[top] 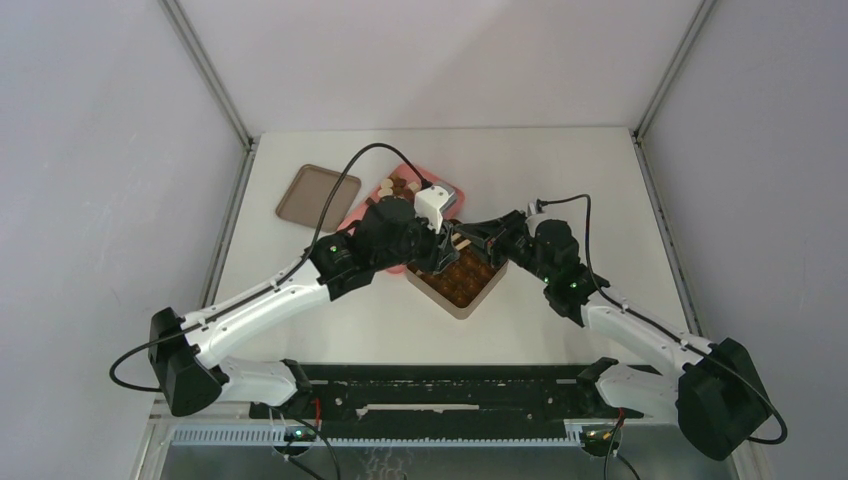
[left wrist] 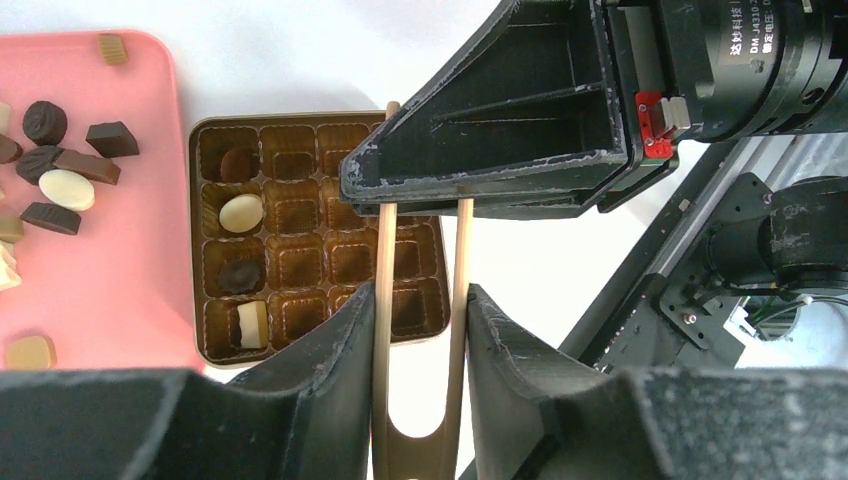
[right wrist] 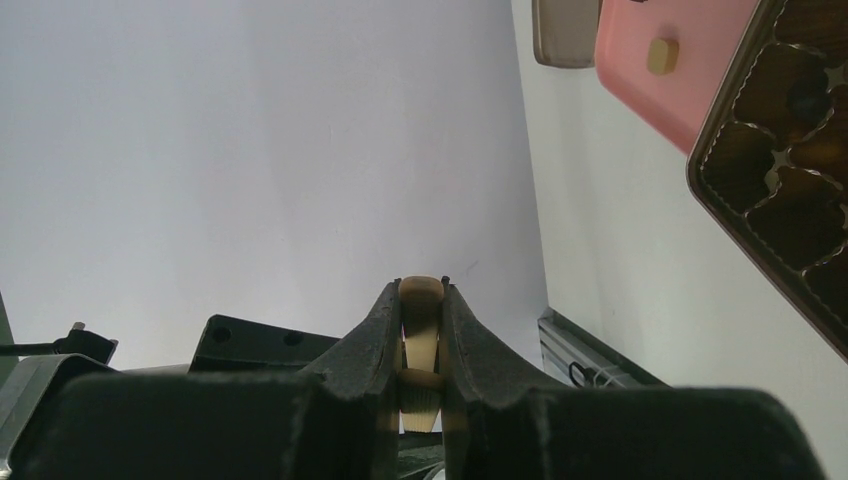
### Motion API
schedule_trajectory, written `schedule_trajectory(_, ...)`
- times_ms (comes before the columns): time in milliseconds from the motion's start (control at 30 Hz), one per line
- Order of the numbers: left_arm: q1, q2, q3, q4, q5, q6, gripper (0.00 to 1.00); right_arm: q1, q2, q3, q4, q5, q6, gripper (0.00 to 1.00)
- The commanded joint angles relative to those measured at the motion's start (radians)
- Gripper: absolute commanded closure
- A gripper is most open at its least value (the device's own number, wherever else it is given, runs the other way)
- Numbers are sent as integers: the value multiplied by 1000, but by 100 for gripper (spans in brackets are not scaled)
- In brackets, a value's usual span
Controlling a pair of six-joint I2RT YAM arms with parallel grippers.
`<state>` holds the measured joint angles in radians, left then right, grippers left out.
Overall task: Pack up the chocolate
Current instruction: Adjust the clamp.
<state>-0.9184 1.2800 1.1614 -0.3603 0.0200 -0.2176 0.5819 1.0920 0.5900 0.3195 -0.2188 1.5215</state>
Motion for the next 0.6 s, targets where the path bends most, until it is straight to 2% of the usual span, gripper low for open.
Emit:
schedule_trajectory(0,10,-33,-8,7,-69,18,64,-5,-49,2,7,9,-35,76)
schedule_trajectory(100,15,-25,3,-19,-85,15,65,-13,-82,2,-26,29,-72,56)
schedule_trajectory(200,26,-17,17,-49,-88,9,65,-36,-114,2,-77,33,-109,44)
schedule_trajectory(367,58,-8,36,-114,-96,11,64,-104,-191,2,-204,24,-222,34)
schedule_trajectory(567,122,9,55,-216,-118,17,63,-265,-342,12,-435,15,-411,25)
